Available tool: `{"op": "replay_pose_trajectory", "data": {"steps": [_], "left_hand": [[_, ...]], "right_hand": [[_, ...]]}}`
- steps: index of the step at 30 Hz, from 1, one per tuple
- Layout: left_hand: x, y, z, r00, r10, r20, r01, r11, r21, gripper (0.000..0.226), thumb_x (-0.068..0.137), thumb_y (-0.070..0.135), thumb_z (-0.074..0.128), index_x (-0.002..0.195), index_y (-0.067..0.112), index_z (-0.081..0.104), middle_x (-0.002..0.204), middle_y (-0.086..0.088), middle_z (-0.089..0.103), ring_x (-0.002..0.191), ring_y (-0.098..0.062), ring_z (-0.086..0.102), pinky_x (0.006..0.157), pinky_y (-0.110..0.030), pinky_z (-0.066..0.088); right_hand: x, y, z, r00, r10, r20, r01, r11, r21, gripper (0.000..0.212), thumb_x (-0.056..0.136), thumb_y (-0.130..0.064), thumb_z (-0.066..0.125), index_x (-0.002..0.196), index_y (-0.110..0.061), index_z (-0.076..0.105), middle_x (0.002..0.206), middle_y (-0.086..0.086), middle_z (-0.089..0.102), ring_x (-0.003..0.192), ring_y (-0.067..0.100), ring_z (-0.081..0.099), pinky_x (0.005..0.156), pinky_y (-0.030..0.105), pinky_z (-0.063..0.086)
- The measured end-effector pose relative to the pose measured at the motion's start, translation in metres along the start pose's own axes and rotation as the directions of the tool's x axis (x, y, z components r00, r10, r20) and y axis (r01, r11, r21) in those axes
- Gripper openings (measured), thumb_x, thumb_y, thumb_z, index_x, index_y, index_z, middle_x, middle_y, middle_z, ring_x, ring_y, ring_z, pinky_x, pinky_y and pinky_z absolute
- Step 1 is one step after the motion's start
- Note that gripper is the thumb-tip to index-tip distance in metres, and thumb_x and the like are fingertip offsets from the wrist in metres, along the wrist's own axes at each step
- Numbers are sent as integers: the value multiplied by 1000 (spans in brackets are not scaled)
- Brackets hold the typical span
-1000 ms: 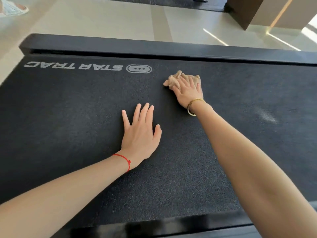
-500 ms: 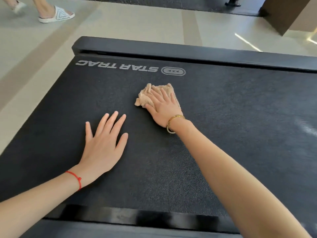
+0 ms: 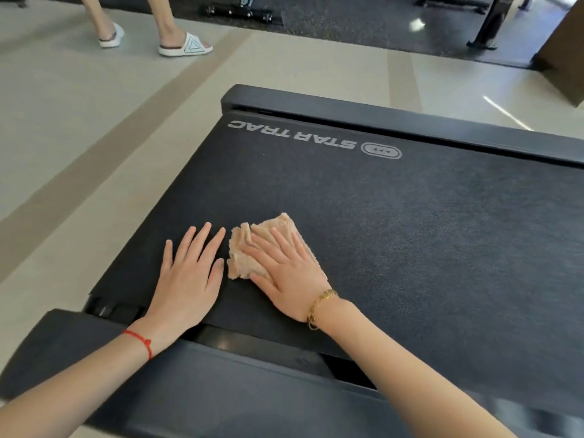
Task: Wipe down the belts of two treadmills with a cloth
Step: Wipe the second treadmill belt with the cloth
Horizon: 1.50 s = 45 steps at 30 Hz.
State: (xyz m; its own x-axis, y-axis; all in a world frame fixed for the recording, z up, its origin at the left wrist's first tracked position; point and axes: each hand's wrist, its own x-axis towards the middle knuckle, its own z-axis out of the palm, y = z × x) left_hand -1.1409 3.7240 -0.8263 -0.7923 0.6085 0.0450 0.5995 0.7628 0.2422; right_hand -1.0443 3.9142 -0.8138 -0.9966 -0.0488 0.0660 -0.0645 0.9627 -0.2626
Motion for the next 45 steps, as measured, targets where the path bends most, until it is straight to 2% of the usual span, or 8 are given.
{"op": "replay_pose_trajectory", "data": {"steps": [5,11,20,24,29,35,41,45], "left_hand": [[-3,1,1,1000,9,-19,-9,1000,19,67,96,48,3,158,28,17,166,2,15,154,-20,5,123,-50,4],[-3,3,1,1000,10,-10,-10,998,66,67,97,44,3,158,23,20,165,-3,19,153,-26,11,121,-56,9],[-2,1,2,999,26,-20,-25,998,54,63,99,43,11,158,22,22,165,-5,19,153,-27,12,120,-57,12],[-3,4,1,1000,8,-5,-8,1000,2,54,106,33,27,158,22,18,166,-3,13,154,-24,3,121,-55,5],[-14,10,0,1000,20,-11,-21,998,-56,54,105,32,32,156,19,26,164,-4,20,153,-23,8,121,-55,7],[-31,11,-1,998,51,-34,-52,998,-41,64,98,42,15,153,16,35,160,-7,31,151,-26,19,119,-58,15],[-40,14,-3,997,45,-63,-50,996,-77,61,99,41,17,149,15,43,157,-7,36,150,-25,23,120,-55,15],[-45,15,-5,996,42,-76,-51,992,-114,58,100,39,21,145,15,47,155,-6,39,148,-25,25,120,-54,16]], "right_hand": [[-33,23,-1,999,17,-35,-18,1000,-21,57,100,-52,20,153,-30,26,161,-9,20,151,18,4,122,41,-4],[-9,52,-17,918,388,-84,-392,919,-40,55,102,-51,19,154,-33,17,162,-11,10,150,20,-1,121,42,-7],[-41,-17,-1,994,87,-59,-84,995,62,62,97,-58,21,154,-34,19,161,-14,14,151,17,0,122,44,-2],[-52,-16,-17,951,255,-174,-183,921,345,66,94,-60,32,153,-34,20,159,-19,15,149,4,-2,120,37,-3],[-63,1,-18,871,485,-83,-458,860,226,70,96,-54,46,153,-21,23,162,-3,12,150,18,-3,121,41,-7],[-59,-6,-8,875,455,-164,-380,857,347,65,89,-53,59,138,-14,43,150,-1,37,150,23,9,121,42,-6],[-56,-15,-7,849,461,-259,-298,821,486,39,79,-30,77,106,-18,51,105,-5,58,107,16,50,100,37,39],[-54,-22,-14,849,490,-199,-296,752,588,54,80,-23,75,121,-24,40,107,-12,54,99,9,54,89,27,45]]}}
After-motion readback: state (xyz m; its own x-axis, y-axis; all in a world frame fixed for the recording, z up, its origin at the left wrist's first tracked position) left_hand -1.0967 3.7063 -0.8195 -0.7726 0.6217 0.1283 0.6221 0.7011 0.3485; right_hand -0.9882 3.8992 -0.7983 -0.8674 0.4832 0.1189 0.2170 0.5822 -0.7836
